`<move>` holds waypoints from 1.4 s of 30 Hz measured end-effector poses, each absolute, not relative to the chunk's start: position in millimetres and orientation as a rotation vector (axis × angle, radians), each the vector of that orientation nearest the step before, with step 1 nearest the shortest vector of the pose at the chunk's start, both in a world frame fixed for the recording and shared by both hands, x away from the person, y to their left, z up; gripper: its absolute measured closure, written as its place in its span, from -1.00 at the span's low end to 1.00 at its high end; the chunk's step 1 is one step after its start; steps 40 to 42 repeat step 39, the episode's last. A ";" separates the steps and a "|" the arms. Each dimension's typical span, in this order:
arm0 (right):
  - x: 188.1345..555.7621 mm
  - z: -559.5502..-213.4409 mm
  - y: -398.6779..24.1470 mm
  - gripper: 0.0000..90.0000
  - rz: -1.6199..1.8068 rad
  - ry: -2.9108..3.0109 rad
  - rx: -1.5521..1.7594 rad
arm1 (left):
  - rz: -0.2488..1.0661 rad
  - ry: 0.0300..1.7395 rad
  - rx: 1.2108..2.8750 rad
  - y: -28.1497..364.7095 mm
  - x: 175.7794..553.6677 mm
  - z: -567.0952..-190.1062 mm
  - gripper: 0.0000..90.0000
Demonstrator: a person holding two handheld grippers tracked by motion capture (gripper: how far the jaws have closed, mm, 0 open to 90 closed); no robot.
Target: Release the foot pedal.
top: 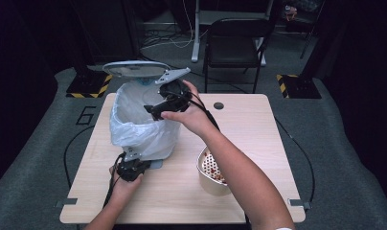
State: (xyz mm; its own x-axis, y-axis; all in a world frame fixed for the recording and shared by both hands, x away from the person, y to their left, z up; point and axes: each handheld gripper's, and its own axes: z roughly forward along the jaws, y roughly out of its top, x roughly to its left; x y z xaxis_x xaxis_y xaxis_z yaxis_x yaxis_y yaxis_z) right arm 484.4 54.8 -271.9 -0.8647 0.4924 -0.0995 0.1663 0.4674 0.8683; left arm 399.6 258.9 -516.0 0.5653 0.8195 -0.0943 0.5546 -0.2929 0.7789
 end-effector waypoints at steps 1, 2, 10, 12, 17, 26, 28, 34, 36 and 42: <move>483.4 -273.0 53.8 -0.73 1.360 2.377 0.555 | 0.408 1.105 1.978 258.9 399.9 -516.5 1.00; 481.7 -273.0 51.0 -0.77 1.350 2.372 0.546 | 0.410 1.107 1.976 258.9 399.9 -516.8 1.00; 460.3 -266.0 15.6 -0.69 1.358 2.339 0.508 | 0.397 1.117 1.953 259.4 400.7 -517.4 1.00; 455.8 -267.5 5.6 -0.69 1.336 2.355 0.506 | 0.383 1.124 1.955 260.5 399.8 -517.1 1.00; 443.4 -274.4 -26.2 -0.66 1.309 2.340 0.534 | 0.375 1.142 1.948 260.7 397.2 -516.5 1.00; 429.5 -291.2 -78.1 -0.65 1.273 2.301 0.644 | 0.359 1.121 1.901 264.9 393.3 -506.6 0.84; 427.4 -294.9 -87.4 -0.64 1.267 2.293 0.656 | 0.359 1.121 1.898 266.0 392.4 -503.8 0.84; 417.0 -310.8 -117.6 -0.64 1.262 2.271 0.718 | 0.350 1.130 1.904 271.5 389.4 -501.6 0.47; 413.3 -315.5 -126.2 -0.64 1.261 2.256 0.737 | 0.370 1.123 1.902 274.6 387.3 -498.9 0.41; 406.5 -324.0 -141.6 -0.64 1.254 2.243 0.787 | 0.362 1.129 1.854 278.6 384.5 -494.4 0.28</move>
